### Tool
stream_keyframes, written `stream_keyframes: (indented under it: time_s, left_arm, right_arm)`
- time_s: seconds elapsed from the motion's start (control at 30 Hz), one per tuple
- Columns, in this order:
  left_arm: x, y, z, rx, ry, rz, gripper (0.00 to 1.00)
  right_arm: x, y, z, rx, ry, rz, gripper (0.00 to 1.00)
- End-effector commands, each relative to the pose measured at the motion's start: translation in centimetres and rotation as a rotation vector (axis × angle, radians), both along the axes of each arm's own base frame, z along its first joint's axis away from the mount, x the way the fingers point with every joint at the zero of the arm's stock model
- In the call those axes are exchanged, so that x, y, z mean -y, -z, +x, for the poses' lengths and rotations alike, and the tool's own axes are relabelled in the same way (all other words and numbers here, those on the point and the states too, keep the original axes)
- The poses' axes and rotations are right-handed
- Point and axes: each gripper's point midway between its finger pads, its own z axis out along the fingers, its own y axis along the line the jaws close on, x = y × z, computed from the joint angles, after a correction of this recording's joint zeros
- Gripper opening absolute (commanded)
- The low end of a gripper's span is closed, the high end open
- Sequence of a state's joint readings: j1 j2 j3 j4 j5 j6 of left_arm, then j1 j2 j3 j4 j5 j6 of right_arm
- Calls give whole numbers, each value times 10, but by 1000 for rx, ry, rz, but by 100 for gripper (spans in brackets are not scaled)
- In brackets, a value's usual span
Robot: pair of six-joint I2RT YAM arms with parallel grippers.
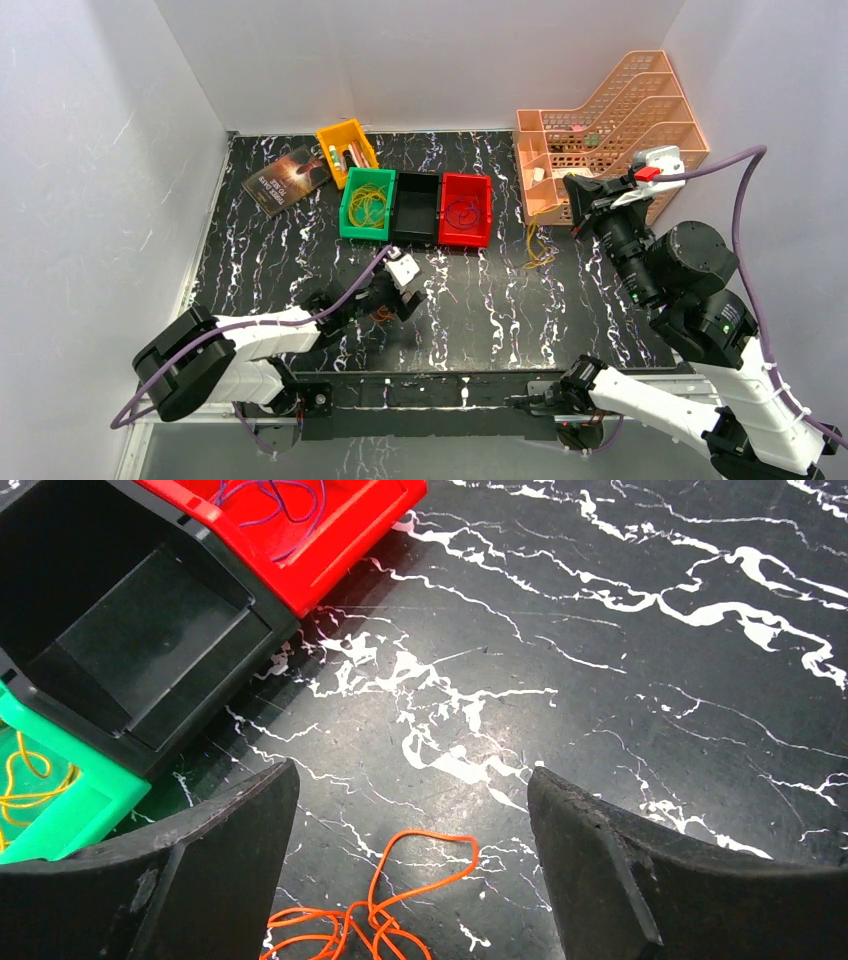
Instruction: Untangle the cables
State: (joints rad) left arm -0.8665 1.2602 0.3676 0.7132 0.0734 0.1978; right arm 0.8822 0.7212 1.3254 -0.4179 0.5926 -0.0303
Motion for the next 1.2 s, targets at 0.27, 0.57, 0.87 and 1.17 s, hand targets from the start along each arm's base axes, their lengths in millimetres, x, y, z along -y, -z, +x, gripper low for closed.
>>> stream_keyframes:
  time_s: [0.27,0.57,0.87,1.17]
  left_arm:
    - [-5,-52,17,59,-105,-72,89]
    - [-44,-84,45,-22,-302,-197,91]
    - [-83,-91,66,-146,-517,-260,93]
    - [-69,-136,41,11,-302,-421,96]
  right_arm:
    - [3,-8,1,29,20,40,0]
    - [-6,-4,6,16,6,22,0]
    - [-36,3,17,-15,-60,-14,0]
    - [-64,0,22,-18,-143,-21,0]
